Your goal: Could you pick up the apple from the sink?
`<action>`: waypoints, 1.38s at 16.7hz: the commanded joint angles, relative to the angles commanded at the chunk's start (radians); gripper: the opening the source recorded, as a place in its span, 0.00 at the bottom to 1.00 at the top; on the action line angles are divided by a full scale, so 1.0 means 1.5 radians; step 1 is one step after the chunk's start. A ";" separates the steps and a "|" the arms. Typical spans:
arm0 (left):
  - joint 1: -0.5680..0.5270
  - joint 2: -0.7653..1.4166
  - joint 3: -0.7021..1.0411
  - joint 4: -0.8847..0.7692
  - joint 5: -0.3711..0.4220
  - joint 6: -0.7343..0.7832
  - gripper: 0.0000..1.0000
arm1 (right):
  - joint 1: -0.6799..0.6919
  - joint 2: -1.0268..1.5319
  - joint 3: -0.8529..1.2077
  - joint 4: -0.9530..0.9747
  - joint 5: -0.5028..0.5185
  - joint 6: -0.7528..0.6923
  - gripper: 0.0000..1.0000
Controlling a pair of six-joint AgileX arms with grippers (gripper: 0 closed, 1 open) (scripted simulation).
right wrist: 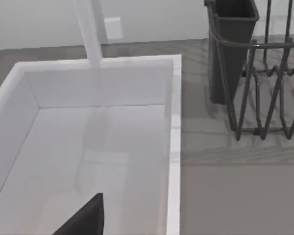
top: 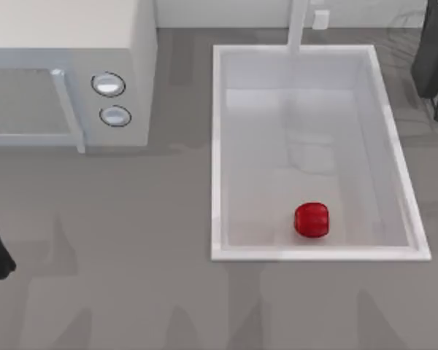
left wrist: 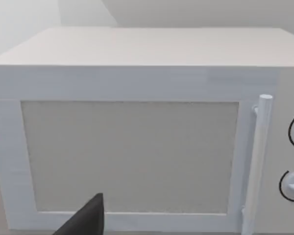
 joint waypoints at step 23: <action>0.000 0.000 0.000 0.000 0.000 0.000 1.00 | 0.243 1.137 0.862 -0.557 0.001 0.253 1.00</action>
